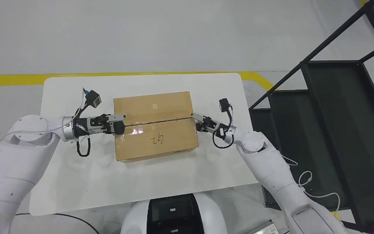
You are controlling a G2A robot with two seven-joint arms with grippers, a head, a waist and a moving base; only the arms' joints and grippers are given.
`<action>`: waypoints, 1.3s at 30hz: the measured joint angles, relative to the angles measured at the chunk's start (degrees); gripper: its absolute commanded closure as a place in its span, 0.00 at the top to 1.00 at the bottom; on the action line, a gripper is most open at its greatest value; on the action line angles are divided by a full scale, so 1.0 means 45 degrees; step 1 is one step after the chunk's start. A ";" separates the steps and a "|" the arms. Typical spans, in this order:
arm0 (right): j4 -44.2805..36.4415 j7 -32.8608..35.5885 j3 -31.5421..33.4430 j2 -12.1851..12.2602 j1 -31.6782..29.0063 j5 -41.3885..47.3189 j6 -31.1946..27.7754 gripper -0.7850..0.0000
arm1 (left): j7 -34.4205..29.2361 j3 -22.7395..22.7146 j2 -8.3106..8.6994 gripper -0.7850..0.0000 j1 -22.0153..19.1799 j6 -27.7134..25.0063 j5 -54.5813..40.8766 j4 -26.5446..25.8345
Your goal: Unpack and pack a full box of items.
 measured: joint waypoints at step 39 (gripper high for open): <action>-0.1245 -0.2472 0.0608 -0.0193 -0.1168 -0.0209 -0.3899 1.00 | 0.0000 0.0000 0.0000 1.00 0.0000 0.0000 0.0000 0.0000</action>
